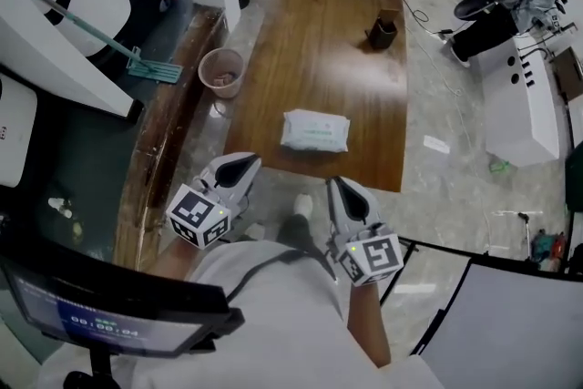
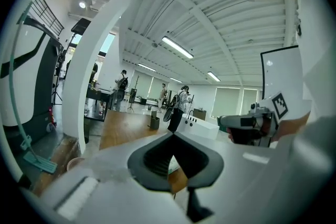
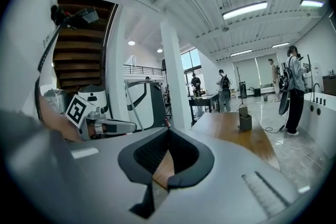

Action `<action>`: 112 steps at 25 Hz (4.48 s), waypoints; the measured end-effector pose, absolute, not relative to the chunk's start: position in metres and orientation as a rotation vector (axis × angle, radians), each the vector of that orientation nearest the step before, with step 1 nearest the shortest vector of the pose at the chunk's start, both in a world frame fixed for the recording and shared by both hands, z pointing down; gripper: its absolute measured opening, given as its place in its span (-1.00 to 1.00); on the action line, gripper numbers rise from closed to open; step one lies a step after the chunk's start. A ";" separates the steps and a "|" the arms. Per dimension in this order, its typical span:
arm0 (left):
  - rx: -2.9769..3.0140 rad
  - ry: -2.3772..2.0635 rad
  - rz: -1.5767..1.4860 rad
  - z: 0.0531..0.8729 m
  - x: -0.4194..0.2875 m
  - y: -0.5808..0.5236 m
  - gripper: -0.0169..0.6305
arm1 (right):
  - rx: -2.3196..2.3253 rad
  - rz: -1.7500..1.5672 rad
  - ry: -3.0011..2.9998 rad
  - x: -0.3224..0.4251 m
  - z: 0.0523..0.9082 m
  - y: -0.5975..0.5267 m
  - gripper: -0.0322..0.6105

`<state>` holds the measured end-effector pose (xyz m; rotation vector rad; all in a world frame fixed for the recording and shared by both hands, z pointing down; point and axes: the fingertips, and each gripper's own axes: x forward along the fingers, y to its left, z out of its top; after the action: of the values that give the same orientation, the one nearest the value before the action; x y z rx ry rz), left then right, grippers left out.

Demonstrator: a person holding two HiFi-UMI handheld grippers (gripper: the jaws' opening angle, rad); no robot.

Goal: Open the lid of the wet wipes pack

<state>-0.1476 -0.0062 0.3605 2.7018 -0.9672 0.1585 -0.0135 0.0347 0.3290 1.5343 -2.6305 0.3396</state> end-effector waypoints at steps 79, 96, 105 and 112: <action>2.832 -0.300 1.226 0.595 0.021 -0.133 -0.02 | 1.239 0.534 -2.286 0.065 0.575 -0.103 -0.87; 2.620 -0.063 1.194 0.593 0.020 -0.134 -0.04 | 1.201 0.433 -2.266 0.061 0.582 -0.106 -0.87; 2.503 0.033 1.163 0.584 0.022 -0.138 -0.04 | 1.221 0.437 -2.265 0.061 0.582 -0.107 -0.87; 2.554 0.045 1.216 0.581 0.021 -0.135 -0.04 | 1.215 0.444 -2.260 0.062 0.582 -0.105 -0.87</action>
<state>0.0213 -0.1354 0.5811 2.5536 0.0453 1.2160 0.0616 -0.1055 0.5824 1.2152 -2.2598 0.4435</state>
